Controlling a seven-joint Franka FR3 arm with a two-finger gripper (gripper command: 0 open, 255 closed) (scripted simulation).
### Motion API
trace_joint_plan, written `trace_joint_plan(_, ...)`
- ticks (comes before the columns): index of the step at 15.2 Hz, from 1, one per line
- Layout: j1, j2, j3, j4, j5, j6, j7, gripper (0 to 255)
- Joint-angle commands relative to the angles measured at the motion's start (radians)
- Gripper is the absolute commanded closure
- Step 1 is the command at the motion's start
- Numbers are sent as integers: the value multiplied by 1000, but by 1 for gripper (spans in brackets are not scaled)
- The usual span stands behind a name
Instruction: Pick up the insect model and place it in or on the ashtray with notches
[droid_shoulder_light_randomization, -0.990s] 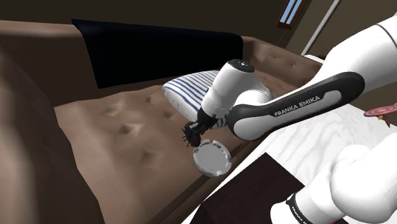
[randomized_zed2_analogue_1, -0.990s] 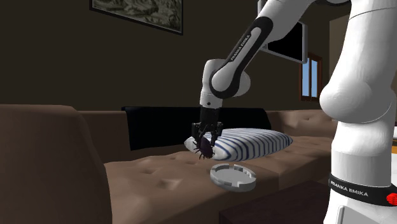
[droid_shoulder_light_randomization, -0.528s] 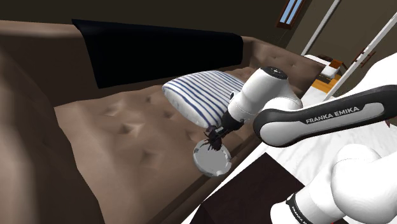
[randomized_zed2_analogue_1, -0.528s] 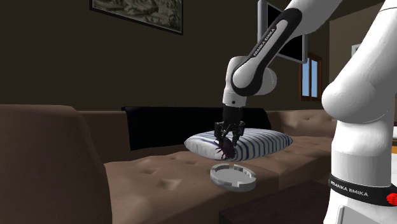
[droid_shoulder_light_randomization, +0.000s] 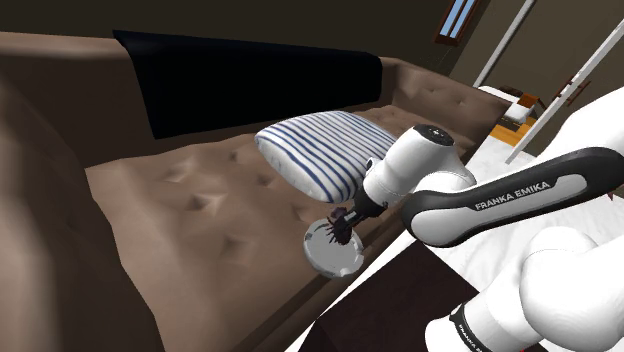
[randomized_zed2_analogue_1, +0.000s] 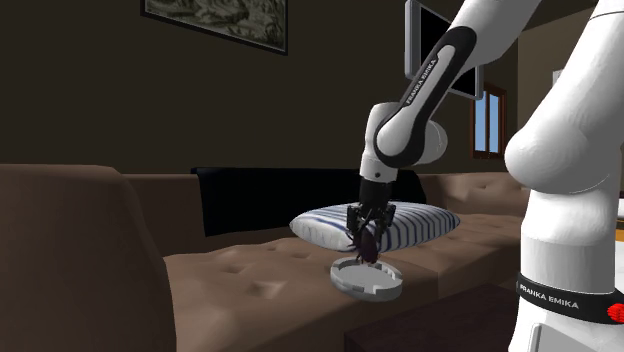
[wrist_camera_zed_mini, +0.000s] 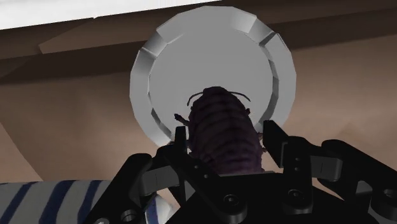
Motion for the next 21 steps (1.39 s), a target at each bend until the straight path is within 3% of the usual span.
trace_joint_plan(1, -10, 35, 7, -8, -8, 44, 5, 255)
trace_joint_plan(8, -81, 180, 63, -16, -72, 197, 56, 255)
trace_joint_plan(15, -81, 180, 63, -16, -72, 197, 56, 255)
trace_joint_plan(16, -81, 180, 60, -15, -71, 197, 53, 0)
trace_joint_plan(21, -81, 180, 63, -16, -72, 197, 56, 0)
